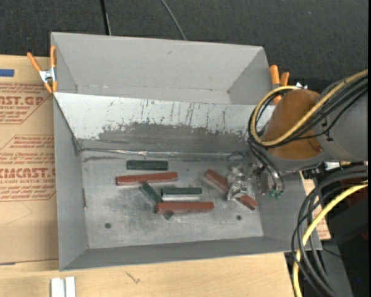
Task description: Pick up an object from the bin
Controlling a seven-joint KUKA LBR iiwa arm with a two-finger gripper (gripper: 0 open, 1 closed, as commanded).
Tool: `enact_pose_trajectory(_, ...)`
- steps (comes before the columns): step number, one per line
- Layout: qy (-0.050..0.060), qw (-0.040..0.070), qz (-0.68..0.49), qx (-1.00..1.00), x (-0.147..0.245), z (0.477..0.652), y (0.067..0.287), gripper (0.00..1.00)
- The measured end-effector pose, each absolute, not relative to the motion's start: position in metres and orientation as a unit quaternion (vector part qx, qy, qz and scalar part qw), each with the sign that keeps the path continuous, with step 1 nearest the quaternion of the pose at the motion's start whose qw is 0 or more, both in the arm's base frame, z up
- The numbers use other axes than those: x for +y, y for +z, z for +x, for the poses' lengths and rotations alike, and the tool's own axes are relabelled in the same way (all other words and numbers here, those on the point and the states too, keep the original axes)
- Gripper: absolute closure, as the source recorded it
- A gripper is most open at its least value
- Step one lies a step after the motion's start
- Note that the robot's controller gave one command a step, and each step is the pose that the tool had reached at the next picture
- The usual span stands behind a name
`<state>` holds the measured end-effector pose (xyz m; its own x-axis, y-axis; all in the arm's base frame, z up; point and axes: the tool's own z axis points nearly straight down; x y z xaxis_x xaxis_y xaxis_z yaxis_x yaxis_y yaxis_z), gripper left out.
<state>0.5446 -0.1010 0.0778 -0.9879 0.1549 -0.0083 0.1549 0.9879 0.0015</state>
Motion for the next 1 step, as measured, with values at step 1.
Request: enact_pose_trajectory(1, 0.0, 0.004, 0.078, 0.997, -0.1009, 0.5446, 0.0778, 1.0)
